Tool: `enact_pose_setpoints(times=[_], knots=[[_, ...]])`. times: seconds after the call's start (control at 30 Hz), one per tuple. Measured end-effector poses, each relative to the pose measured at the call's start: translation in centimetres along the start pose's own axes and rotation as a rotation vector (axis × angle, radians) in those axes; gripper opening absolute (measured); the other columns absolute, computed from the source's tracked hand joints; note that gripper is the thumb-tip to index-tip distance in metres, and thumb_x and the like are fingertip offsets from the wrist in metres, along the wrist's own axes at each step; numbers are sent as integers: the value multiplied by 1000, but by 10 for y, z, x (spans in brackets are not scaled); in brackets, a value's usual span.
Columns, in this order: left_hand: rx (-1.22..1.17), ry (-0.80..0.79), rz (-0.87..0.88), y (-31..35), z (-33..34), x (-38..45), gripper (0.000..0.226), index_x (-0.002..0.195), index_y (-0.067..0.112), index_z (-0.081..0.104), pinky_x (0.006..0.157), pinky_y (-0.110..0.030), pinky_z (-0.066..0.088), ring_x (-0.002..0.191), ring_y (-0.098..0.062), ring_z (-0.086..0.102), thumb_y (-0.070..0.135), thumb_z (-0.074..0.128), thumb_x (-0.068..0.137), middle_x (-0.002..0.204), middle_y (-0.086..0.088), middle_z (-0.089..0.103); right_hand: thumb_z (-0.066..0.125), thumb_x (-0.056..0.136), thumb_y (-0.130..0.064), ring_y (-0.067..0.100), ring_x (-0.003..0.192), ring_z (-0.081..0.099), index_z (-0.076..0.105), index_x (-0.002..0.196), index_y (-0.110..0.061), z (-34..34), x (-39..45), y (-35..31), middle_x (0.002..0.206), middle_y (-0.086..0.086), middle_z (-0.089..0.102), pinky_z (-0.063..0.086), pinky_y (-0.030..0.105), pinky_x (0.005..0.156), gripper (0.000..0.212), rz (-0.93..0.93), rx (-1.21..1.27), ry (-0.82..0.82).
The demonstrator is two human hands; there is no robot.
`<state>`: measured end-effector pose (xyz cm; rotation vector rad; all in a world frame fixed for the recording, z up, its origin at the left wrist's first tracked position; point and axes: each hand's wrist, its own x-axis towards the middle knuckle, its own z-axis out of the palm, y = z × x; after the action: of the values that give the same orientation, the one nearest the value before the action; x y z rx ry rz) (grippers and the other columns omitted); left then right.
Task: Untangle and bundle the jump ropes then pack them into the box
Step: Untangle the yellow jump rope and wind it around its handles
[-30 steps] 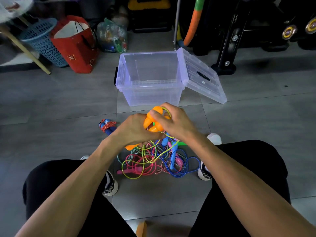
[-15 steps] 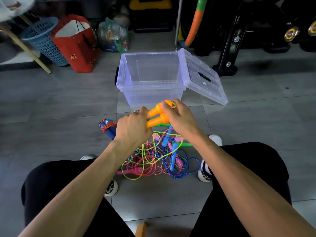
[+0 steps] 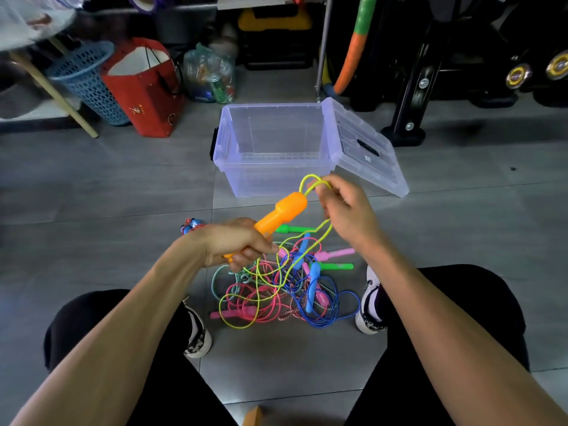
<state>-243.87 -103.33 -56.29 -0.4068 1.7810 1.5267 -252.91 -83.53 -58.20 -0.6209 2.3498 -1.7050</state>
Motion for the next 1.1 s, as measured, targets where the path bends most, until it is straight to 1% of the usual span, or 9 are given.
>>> enact_pose_setpoints(times=[0.1, 0.23, 0.37, 0.47, 0.57, 0.7, 0.83, 0.97, 1.1], knots=[[-100, -36, 41, -1, 2, -4, 32, 65, 19, 41, 40, -17, 23, 37, -9, 25, 10, 68, 80, 53, 0, 27, 46, 101, -26, 14, 56, 41, 63, 86, -21, -2, 3, 0, 62, 1, 47, 37, 31, 58, 23, 20, -5, -47], [-271, -91, 95, -1, 0, -8, 25, 62, 19, 41, 38, -13, 24, 35, -8, 24, 10, 61, 75, 53, 1, 25, 36, 103, -40, 26, 66, 51, 50, 90, -13, 8, -7, 13, 67, 5, 53, 42, 37, 65, 33, 54, -439, -292], [-371, 147, 53, -4, -4, 3, 31, 65, 21, 37, 38, -17, 17, 36, -7, 22, 6, 58, 83, 51, 4, 29, 28, 104, -41, 39, 91, 60, 43, 118, -8, 28, -24, 8, 98, 20, 63, 42, 40, 69, 39, 40, -847, -619], [-39, 511, -3, -5, -10, 14, 25, 69, 16, 40, 43, -22, 25, 40, -15, 30, 9, 57, 85, 51, 1, 36, 30, 104, -40, 38, 96, 60, 45, 119, -8, 36, -30, -2, 109, 19, 63, 38, 37, 68, 38, -50, -924, -682], [571, 751, -83, -8, -12, 18, 3, 76, 12, 51, 57, -29, 41, 62, -29, 54, 14, 51, 79, 66, -7, 57, 31, 102, -35, 35, 81, 57, 44, 95, -15, 33, -26, -15, 99, 18, 62, 40, 38, 65, 25, -124, -917, -688], [1014, 799, -201, -14, -4, 23, 24, 104, 16, 61, 77, -35, 46, 93, -31, 61, 27, 53, 84, 100, -8, 63, 29, 102, -38, 30, 65, 44, 43, 84, -16, 26, -28, -27, 77, 10, 53, 33, 36, 61, 32, -241, -921, -634], [1370, 736, -218, -20, 5, 34, 31, 117, 15, 58, 74, -32, 43, 103, -27, 65, 30, 53, 90, 114, -5, 65, 33, 101, -31, 32, 72, 53, 48, 82, -15, 15, -20, -22, 84, 12, 63, 40, 38, 62, 29, -250, -887, -560], [1672, 625, 69, -23, 19, 32, 32, 121, 17, 50, 66, -31, 39, 96, -27, 67, 26, 52, 91, 109, -3, 67, 43, 98, -27, 27, 82, 56, 61, 86, -14, 3, -1, -8, 88, 2, 64, 48, 44, 75, 25, -229, -726, -503], [1674, 602, 525, -26, 12, 26, 36, 114, 17, 53, 60, -33, 42, 85, -29, 66, 23, 62, 80, 97, -4, 64, 62, 94, -24, 8, 70, 61, 70, 86, -16, -1, 9, -2, 76, -4, 68, 51, 30, 70, 14, -6, -384, -494]])
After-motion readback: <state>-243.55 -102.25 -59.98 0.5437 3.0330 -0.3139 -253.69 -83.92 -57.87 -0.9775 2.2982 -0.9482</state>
